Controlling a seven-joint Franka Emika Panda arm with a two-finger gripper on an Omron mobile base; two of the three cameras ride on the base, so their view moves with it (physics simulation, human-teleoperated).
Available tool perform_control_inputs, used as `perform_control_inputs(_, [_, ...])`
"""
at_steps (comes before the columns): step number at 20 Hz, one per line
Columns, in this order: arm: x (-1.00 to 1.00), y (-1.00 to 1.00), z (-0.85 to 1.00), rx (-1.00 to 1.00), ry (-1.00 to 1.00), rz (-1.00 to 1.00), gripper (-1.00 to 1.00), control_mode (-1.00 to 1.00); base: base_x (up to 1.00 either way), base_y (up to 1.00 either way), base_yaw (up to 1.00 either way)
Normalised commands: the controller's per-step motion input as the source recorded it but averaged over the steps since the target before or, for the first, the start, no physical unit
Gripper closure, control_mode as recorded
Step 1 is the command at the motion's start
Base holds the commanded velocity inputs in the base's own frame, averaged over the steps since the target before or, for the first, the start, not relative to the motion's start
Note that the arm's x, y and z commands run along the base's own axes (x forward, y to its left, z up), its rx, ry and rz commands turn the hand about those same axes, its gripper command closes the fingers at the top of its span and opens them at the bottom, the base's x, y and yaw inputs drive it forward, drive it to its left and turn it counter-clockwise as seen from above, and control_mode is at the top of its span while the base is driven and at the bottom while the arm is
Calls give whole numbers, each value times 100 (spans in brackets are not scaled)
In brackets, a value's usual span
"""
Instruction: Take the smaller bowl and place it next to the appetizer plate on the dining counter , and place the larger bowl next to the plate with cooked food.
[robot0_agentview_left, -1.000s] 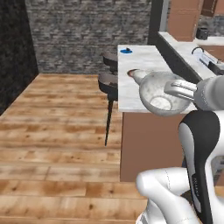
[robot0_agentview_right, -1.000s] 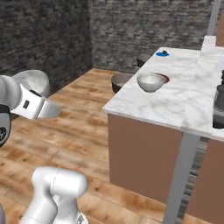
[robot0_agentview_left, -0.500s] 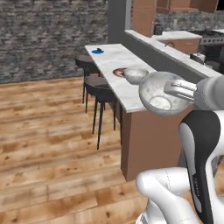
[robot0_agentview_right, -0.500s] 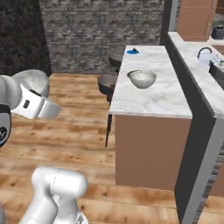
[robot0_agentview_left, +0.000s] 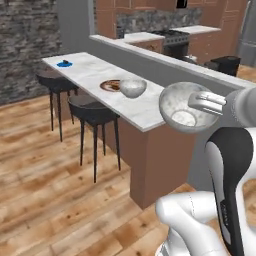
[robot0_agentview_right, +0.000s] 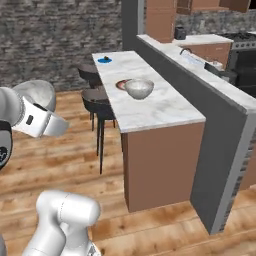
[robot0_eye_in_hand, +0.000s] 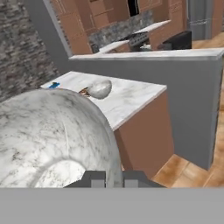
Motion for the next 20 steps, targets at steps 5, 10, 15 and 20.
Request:
perform_control_inputs(5, [0,0,0,0,0,0,100,100,64,100,-50])
perform_control_inputs(10, [0,0,0,0,0,0,100,100,63,100,-44])
perform_control_inputs(15, [0,0,0,0,0,0,100,100,54,100,-40])
perform_control_inputs(20, [0,0,0,0,0,0,100,100,11,100,-35])
